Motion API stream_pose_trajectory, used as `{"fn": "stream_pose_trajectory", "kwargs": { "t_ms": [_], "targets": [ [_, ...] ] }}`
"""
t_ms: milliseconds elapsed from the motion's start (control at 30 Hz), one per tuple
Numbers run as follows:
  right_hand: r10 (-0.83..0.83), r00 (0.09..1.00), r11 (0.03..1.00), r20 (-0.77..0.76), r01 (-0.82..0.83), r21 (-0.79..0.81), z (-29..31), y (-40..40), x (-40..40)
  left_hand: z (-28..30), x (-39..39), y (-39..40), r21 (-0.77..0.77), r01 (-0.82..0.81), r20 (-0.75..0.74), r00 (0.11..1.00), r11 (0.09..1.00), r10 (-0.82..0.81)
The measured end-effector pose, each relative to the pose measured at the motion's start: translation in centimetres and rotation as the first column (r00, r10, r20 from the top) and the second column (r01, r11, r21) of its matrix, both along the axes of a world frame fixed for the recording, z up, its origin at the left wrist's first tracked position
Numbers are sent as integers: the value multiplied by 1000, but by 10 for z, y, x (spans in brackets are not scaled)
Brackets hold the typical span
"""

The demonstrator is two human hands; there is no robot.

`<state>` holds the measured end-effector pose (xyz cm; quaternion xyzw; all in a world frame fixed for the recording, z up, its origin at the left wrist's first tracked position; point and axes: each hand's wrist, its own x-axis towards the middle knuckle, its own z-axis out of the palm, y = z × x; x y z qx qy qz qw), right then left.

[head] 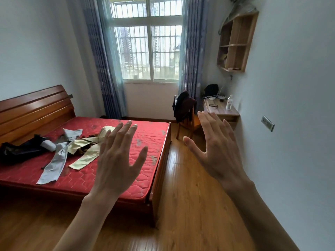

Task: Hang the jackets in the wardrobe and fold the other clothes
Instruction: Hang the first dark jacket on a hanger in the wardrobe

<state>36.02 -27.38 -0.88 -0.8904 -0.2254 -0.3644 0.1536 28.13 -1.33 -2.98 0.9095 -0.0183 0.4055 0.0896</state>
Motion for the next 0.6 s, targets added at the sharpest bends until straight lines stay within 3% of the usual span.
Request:
{"fn": "stream_pose_trajectory", "kwargs": {
  "t_ms": [600],
  "targets": [
    [-13, 994, 999, -108, 8, -48, -41, 20, 260, -33, 260, 27, -18, -18, -65, 998, 1000, 17]
  ]
}}
